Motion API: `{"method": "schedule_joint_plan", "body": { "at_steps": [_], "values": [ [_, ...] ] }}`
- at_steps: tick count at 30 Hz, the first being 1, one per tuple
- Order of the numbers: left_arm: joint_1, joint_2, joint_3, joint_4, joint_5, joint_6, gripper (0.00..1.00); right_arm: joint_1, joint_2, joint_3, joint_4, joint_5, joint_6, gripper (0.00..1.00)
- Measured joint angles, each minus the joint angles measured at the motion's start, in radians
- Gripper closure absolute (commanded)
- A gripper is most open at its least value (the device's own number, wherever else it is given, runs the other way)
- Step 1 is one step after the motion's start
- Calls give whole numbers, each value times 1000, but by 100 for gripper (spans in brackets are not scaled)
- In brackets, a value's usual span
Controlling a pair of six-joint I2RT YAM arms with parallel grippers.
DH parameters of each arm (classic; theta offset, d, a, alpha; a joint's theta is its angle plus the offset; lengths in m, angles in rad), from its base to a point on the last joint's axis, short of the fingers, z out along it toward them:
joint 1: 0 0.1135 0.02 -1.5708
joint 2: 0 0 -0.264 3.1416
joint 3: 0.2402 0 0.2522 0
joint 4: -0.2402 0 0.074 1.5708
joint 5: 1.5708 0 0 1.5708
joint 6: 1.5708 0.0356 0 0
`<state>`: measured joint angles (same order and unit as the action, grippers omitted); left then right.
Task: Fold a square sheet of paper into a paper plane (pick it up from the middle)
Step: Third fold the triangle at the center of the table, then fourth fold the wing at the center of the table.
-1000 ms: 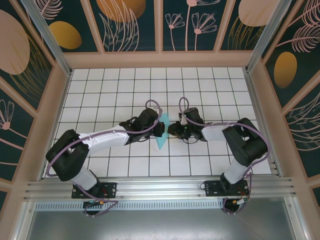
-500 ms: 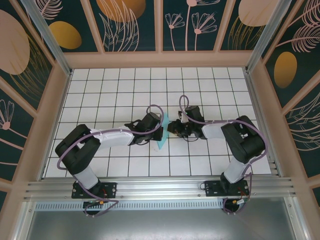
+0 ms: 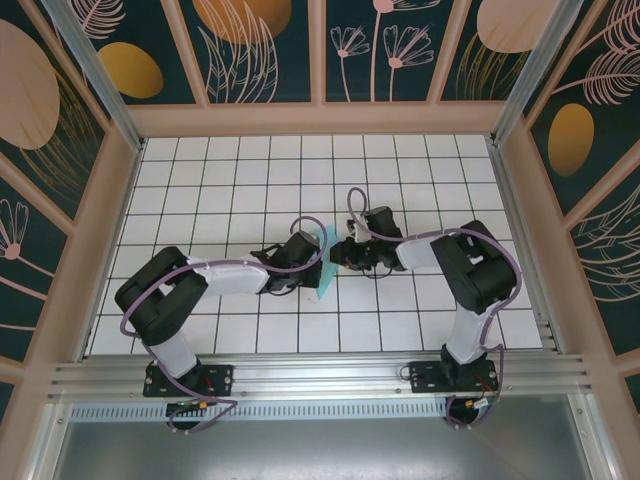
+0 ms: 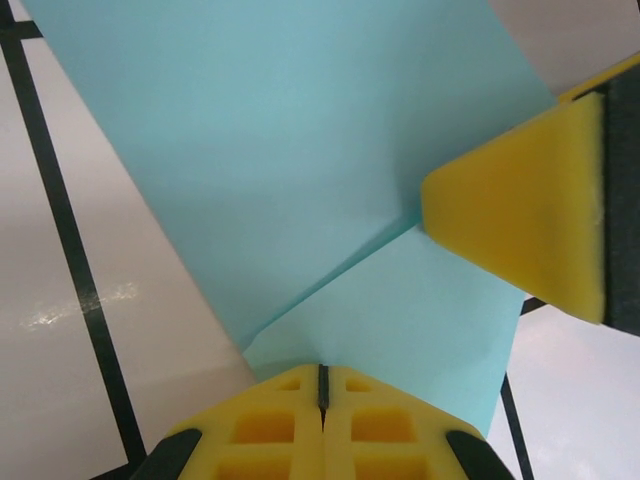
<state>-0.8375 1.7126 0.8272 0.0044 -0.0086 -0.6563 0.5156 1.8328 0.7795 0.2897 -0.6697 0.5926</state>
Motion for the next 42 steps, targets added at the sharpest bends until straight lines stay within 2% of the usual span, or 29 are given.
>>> {"method": "schedule_joint_plan", "body": {
  "at_steps": [4,11,17,22,25,33,42],
  "values": [
    [0,0,0,1,0,0,100,-2,21,26,-14,-15,-32,87],
    [0,-54,-39,21,0,-3,98,-2,18,16,-9,-10,-13,97],
    [0,-165,-101,67,1,-10,86,20,-79,-66,29,80,134,99],
    [0,-251,-167,114,19,-3,70,116,-137,-96,78,229,321,99],
    [-14,-278,-192,122,25,23,64,176,-141,-96,86,314,416,99],
    [-117,-241,-194,112,-47,56,62,211,-141,-88,76,430,550,98],
    [-128,-175,-195,103,-156,53,62,211,-141,-71,59,446,589,98]
  ]
}}
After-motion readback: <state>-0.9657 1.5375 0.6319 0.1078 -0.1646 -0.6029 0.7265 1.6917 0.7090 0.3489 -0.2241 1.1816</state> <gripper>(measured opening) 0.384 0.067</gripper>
